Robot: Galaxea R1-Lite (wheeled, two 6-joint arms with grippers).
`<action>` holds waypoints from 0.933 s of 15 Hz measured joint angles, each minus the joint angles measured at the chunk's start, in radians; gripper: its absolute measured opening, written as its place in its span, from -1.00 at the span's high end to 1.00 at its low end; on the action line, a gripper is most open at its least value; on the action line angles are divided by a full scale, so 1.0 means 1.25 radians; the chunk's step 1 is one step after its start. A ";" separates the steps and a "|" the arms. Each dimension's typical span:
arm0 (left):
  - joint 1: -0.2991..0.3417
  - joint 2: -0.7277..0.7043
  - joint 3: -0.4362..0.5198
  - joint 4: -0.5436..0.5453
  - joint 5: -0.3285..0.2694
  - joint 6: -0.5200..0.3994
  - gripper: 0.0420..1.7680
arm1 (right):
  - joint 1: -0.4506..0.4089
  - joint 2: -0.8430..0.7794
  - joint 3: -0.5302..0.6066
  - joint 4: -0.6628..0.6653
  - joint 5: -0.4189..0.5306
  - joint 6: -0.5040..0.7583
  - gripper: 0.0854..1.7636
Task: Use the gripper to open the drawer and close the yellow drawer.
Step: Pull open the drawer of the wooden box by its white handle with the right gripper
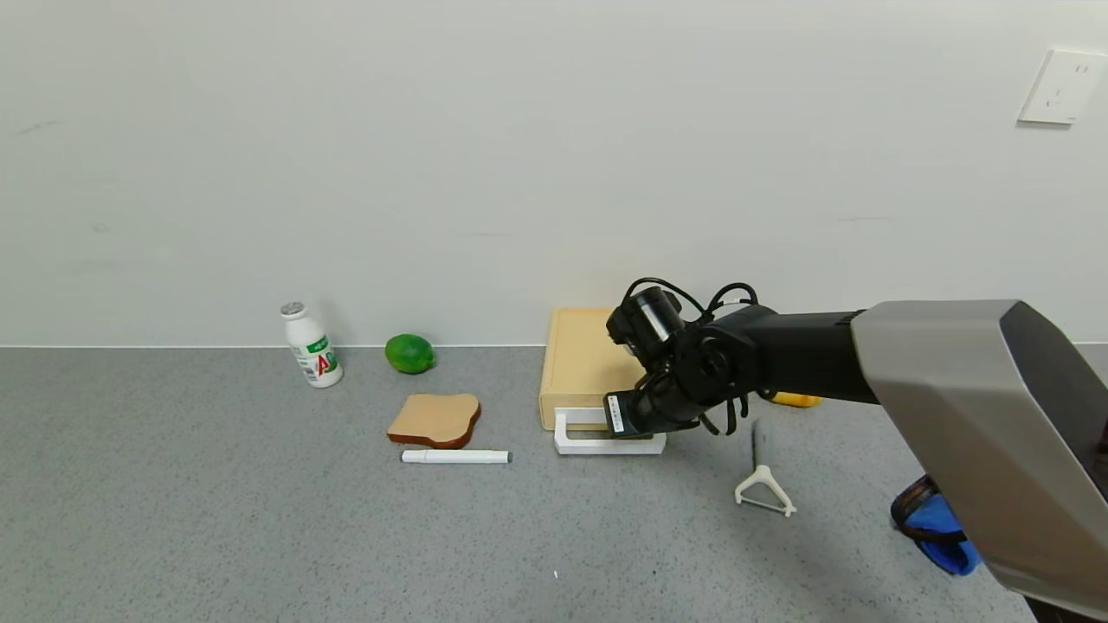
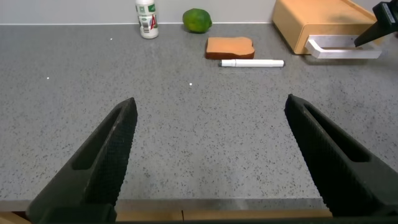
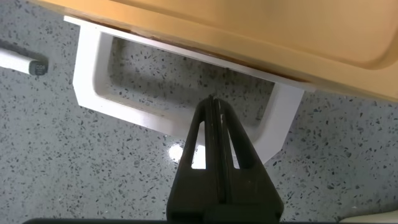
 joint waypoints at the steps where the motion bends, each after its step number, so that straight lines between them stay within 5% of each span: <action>1: 0.000 0.000 0.000 0.000 0.000 0.000 -0.94 | -0.002 0.004 0.000 0.000 -0.002 0.000 0.96; 14: 0.000 0.000 0.000 0.000 0.000 0.000 -0.94 | -0.012 0.024 -0.001 0.004 0.007 0.003 0.96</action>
